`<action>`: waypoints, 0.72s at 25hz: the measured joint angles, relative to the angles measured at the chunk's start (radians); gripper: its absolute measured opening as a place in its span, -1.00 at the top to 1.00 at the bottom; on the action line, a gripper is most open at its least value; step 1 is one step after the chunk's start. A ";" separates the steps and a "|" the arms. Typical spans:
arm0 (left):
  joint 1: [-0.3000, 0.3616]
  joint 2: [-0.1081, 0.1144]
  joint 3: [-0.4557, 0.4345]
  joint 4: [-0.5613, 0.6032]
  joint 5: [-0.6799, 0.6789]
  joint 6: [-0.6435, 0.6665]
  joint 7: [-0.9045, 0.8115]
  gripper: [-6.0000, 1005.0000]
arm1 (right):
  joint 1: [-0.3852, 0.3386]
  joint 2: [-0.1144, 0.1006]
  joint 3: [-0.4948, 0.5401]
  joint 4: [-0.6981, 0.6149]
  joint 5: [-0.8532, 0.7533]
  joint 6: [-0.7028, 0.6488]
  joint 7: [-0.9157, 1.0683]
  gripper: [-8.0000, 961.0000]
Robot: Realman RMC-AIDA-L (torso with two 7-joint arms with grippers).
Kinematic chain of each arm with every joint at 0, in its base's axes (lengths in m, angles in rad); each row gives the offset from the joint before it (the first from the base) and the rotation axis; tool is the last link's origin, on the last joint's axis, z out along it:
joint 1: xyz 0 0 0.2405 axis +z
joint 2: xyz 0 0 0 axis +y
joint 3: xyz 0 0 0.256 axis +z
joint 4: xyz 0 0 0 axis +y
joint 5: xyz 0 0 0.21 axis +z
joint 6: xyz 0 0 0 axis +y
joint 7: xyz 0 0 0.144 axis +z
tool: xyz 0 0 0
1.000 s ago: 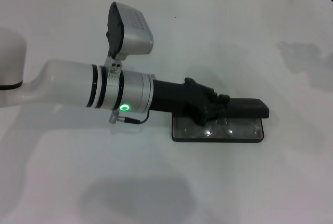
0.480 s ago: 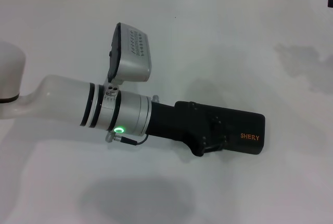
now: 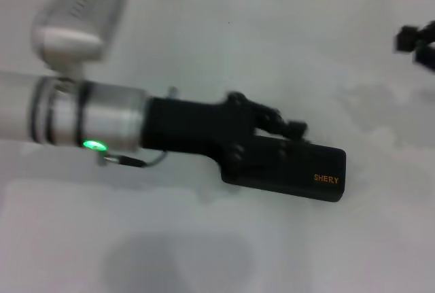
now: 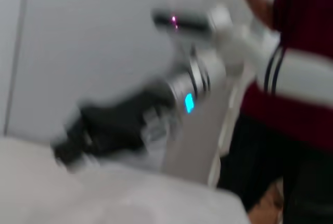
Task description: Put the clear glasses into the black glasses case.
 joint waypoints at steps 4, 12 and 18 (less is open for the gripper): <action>0.019 0.009 -0.169 -0.016 -0.018 0.129 0.035 0.41 | 0.015 0.001 -0.076 0.115 0.157 -0.088 -0.125 0.73; 0.083 0.026 -0.339 -0.014 -0.040 0.280 0.135 -0.05 | 0.041 0.002 -0.247 0.246 0.340 -0.147 -0.206 0.13; 0.085 0.047 -0.341 -0.019 0.012 0.280 0.163 -0.22 | 0.103 0.002 -0.297 0.264 0.350 -0.183 -0.199 -0.34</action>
